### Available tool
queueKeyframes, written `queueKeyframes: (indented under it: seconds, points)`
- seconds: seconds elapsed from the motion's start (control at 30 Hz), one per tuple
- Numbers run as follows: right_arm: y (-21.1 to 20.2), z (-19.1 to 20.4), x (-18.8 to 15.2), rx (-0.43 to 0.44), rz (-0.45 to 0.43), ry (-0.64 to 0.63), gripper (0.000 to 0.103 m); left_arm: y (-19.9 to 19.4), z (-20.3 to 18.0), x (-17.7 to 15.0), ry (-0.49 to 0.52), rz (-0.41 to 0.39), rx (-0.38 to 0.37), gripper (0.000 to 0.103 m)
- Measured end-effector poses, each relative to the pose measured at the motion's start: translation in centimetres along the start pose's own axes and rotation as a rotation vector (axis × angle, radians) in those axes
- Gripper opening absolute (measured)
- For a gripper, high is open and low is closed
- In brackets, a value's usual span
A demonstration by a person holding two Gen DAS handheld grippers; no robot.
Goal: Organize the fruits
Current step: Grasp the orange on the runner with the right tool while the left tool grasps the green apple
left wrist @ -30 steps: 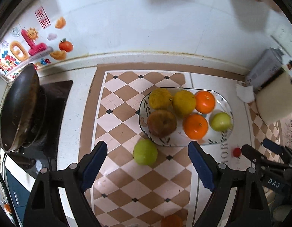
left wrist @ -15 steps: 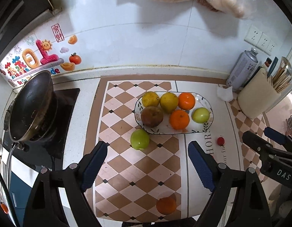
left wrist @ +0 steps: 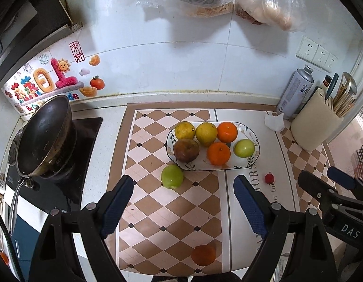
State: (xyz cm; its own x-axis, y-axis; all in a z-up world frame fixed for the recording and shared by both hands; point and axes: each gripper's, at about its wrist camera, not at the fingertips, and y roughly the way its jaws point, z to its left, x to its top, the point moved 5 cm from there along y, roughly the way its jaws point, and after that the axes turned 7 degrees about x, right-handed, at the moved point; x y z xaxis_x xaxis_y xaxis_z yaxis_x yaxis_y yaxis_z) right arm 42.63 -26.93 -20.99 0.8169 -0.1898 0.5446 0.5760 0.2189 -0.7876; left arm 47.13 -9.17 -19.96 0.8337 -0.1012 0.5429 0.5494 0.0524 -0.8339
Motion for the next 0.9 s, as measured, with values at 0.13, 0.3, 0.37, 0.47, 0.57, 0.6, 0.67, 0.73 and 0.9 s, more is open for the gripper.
queueKeyframes:
  seconds: [0.13,0.3,0.37,0.47,0.57,0.6,0.67,0.73,0.9]
  points:
    - [2.5,-0.4,-1.9,0.057,0.101,0.054,0.091,1.3,0.5,-0.7,-0.003,0.044,0.021,0.087]
    - [9.5,0.8,-7.9,0.166,0.353,0.094,0.091,5.1,2.6,-3.6,0.015,0.161,0.090,0.096]
    - [12.8,1.8,-11.2,0.205,0.477,0.101,0.091,6.8,4.0,-5.4,0.002,0.224,0.118,0.096]
    - [16.4,3.0,-15.0,0.216,0.589,0.081,0.091,8.7,6.0,-7.8,-0.030,0.316,0.131,0.096]
    - [18.8,3.9,-17.4,0.213,0.653,0.052,0.091,9.8,7.5,-9.8,-0.056,0.375,0.152,0.096]
    - [19.3,4.1,-17.9,0.209,0.667,0.044,0.091,10.1,7.8,-10.3,-0.063,0.391,0.151,0.096]
    - [20.2,4.6,-18.8,0.209,0.684,0.023,0.091,10.6,8.6,-11.2,-0.080,0.418,0.157,0.096]
    - [20.8,5.2,-19.4,0.203,0.695,-0.008,0.090,11.1,9.1,-11.7,-0.099,0.440,0.160,0.096]
    - [21.5,7.0,-20.1,0.191,0.675,-0.120,0.058,12.3,9.1,-11.0,-0.133,0.454,0.127,0.096]
